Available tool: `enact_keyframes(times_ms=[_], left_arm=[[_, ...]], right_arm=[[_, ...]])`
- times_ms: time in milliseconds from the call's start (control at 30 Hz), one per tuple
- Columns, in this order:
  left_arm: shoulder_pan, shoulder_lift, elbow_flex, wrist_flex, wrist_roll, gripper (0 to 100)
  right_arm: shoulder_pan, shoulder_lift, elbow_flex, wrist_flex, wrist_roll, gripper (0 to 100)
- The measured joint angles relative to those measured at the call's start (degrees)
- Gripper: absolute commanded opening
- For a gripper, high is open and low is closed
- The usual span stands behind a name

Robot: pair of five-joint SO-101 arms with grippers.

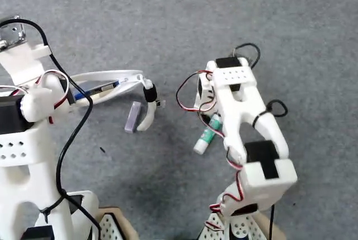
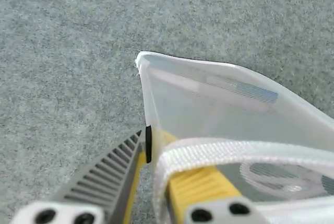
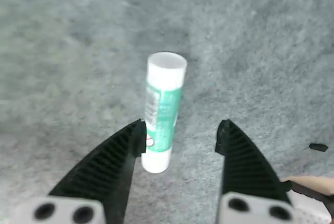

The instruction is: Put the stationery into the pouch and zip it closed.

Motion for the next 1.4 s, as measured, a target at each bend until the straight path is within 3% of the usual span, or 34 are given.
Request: enact_keyframes(times_ms=[167,900,1400], left_arm=[[0.00,0.00,0.00,0.00,0.00,3],[0.00,0.00,0.00,0.00,0.00,3],[0.00,0.00,0.00,0.00,0.00,3]], right_arm=[[0.09,6.95,-2.20,-0.26,0.00,2.0],[0.44,15.38,-18.20,2.81,0.00,1.2],[-0.62,-11.25,-37.71,5.54,6.33,1.2]])
